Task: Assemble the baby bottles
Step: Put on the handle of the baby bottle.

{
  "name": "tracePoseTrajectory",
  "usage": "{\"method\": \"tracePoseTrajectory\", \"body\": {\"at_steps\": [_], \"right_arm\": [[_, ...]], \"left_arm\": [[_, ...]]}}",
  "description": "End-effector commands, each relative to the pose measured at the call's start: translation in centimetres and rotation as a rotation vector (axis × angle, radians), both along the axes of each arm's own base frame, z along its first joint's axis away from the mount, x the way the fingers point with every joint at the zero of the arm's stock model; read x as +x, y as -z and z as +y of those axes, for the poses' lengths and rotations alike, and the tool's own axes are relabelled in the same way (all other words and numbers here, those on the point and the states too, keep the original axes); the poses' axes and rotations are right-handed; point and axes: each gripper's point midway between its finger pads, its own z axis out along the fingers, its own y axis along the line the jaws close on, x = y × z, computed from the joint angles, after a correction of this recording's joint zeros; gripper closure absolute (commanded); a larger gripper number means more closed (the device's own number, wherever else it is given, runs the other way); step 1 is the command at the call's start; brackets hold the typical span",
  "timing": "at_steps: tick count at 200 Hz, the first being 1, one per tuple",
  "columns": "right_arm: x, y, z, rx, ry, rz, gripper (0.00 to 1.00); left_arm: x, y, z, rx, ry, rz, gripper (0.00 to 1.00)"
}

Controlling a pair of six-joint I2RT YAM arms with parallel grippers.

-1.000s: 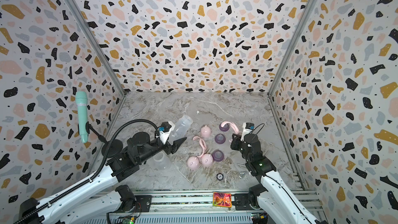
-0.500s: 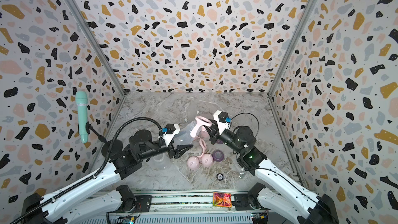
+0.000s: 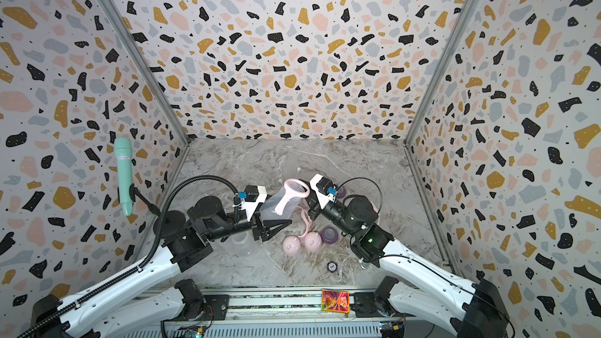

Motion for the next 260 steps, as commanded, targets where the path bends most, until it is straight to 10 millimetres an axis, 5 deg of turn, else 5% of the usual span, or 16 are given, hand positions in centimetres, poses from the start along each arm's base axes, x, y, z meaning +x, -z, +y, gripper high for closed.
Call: {"method": "tracePoseTrajectory", "body": {"at_steps": [1,96,136,162,189,238,260], "right_arm": [[-0.2,-0.7,-0.2,0.017,0.027,-0.052,1.0],[-1.2,3.5,2.3,-0.061,0.033,-0.056,1.0],[-1.8,3.4,3.6,-0.126,0.027,-0.096,1.0],[-2.2,3.2,3.8,-0.146,0.013,-0.089,0.73],[-2.3,3.1,3.3,-0.17,0.018,-0.064,0.56],[-2.4,4.6,2.4,-0.22,0.02,0.043,0.32],[-1.6,6.4,1.2,-0.218,0.023,0.176,0.29]], "left_arm": [[-0.2,-3.3,0.2,-0.088,0.005,-0.063,0.74],[-0.4,-6.5,0.2,-0.253,0.03,-0.051,0.75],[-0.4,-6.6,-0.1,-0.265,0.04,-0.051,0.75],[0.4,-6.7,0.1,-0.271,-0.005,-0.051,0.75],[1.8,-6.3,0.7,-0.248,-0.097,-0.063,0.75],[3.7,-5.7,2.2,-0.217,-0.25,-0.106,0.75],[4.7,-4.8,3.1,-0.17,-0.335,-0.128,0.76]]}}
